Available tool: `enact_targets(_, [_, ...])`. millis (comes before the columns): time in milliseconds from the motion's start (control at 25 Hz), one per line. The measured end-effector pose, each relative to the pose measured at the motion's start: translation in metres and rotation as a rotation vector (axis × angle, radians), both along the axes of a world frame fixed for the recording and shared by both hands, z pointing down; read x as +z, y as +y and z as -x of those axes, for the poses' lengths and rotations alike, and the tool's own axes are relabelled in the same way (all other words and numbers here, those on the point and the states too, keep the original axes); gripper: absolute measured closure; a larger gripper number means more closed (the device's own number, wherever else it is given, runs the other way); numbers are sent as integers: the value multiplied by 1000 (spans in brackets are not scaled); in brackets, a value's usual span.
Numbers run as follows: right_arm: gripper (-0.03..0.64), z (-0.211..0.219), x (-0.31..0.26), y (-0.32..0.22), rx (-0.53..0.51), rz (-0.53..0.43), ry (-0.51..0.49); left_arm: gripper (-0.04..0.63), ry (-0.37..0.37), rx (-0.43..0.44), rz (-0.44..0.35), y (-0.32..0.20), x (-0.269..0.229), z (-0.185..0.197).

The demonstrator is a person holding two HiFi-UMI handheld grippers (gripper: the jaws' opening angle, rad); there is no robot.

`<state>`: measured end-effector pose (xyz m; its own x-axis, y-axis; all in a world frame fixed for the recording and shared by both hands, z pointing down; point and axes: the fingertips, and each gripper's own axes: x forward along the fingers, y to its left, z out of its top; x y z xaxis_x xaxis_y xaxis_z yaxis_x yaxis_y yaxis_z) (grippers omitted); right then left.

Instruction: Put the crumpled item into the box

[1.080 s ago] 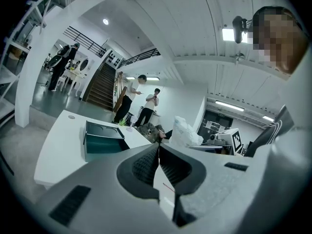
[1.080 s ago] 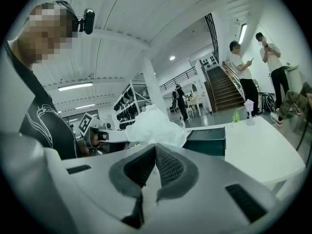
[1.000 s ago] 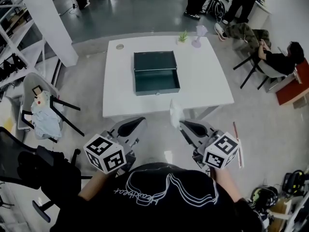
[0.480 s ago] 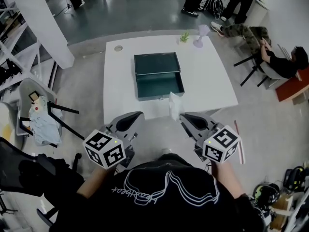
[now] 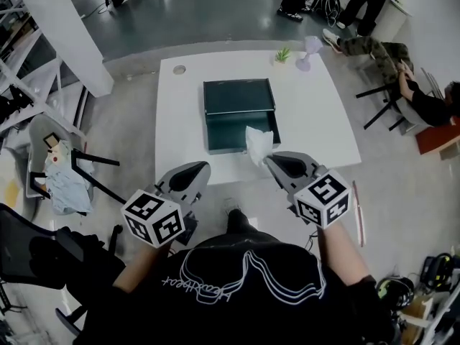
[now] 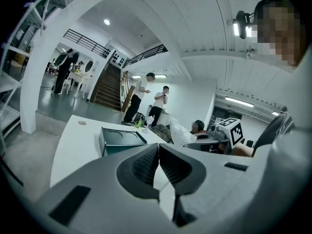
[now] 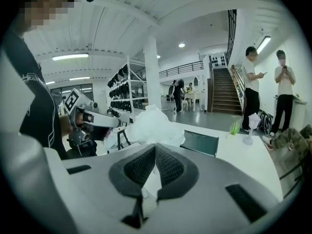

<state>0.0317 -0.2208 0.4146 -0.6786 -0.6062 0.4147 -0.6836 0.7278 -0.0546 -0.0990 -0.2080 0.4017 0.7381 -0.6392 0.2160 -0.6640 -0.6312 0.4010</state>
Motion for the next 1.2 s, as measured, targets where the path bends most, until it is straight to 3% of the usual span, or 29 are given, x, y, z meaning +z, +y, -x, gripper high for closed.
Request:
enact_targets(240, [612, 7, 17, -44, -48, -9, 123, 589, 4, -44, 21, -33, 2, 12])
enact_targets(600, [612, 21, 61, -102, -122, 59, 247, 589, 16, -96, 36, -76, 6, 29])
enact_targets(1200, [612, 30, 152, -132, -261, 159, 556, 589, 36, -151, 65, -98, 21, 48])
